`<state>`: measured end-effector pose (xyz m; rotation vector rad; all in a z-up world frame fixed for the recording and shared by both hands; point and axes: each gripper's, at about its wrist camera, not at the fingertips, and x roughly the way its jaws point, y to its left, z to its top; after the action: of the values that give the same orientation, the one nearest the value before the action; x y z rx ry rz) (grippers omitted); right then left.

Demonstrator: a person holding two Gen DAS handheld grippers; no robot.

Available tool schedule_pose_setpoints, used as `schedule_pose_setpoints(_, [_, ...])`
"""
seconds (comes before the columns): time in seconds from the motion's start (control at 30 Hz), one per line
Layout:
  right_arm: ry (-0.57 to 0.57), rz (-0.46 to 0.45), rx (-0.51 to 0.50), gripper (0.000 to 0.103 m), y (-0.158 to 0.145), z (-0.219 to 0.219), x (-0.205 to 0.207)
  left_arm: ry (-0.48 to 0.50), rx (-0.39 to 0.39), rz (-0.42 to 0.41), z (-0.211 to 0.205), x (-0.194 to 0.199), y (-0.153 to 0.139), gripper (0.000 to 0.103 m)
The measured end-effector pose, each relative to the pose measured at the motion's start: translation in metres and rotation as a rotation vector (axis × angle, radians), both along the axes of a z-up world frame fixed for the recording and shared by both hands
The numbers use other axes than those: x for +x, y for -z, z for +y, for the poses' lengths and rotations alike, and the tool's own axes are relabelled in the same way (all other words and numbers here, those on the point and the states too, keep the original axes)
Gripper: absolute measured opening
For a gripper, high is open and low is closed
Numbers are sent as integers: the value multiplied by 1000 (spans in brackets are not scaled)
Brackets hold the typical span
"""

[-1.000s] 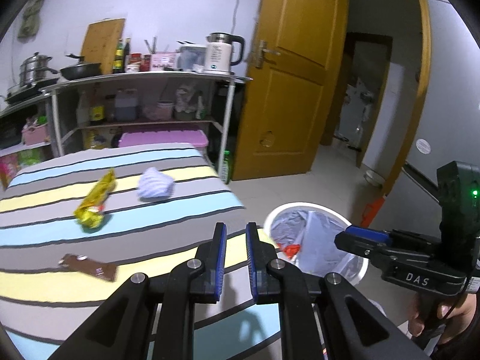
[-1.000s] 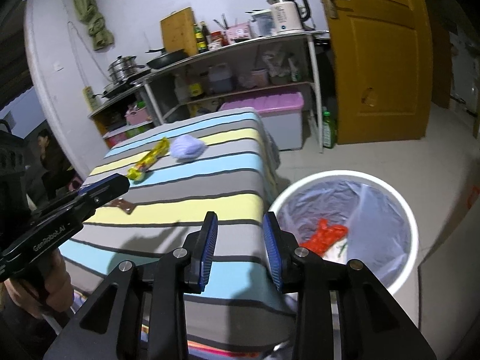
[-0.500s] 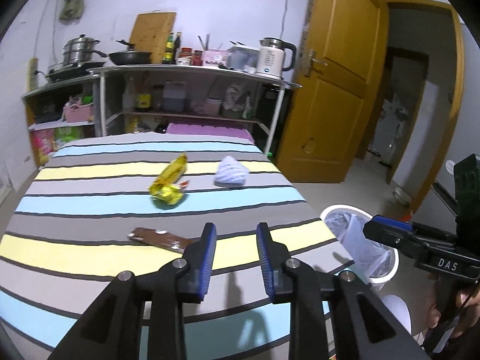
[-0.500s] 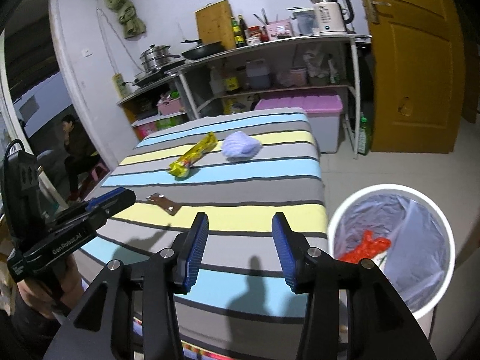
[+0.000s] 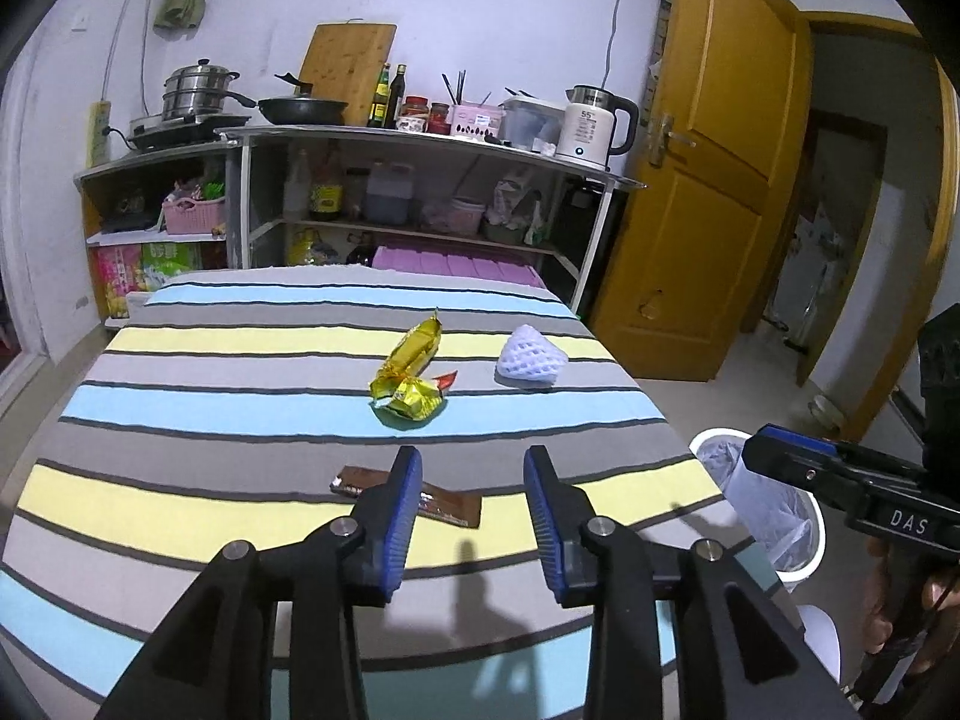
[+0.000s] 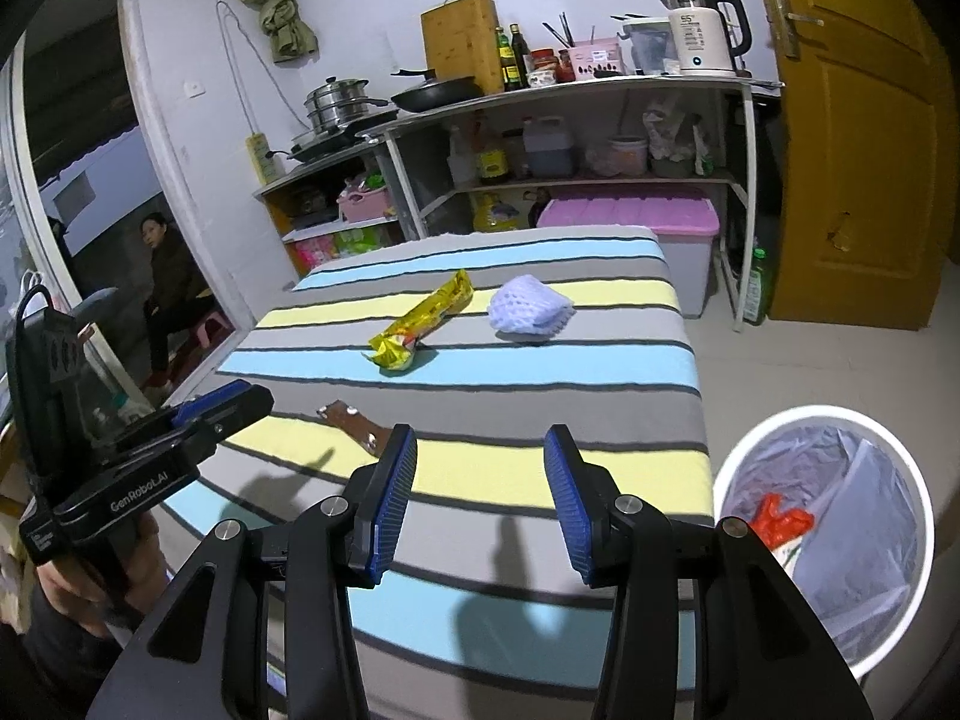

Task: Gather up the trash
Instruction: 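Move both tools back over the table toward the yellow wrapper and foam net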

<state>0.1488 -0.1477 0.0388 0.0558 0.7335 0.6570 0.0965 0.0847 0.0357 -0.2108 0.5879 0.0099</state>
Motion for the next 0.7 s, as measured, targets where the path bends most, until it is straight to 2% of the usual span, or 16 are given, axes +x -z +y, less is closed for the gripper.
schedule_pose_setpoints(0.27, [-7, 3, 2, 45, -1, 16, 19, 13, 9, -2, 11, 25, -2, 35])
schedule_pose_setpoints(0.7, [4, 32, -31, 46, 12, 34, 66, 61, 49, 64, 20, 91, 21, 37])
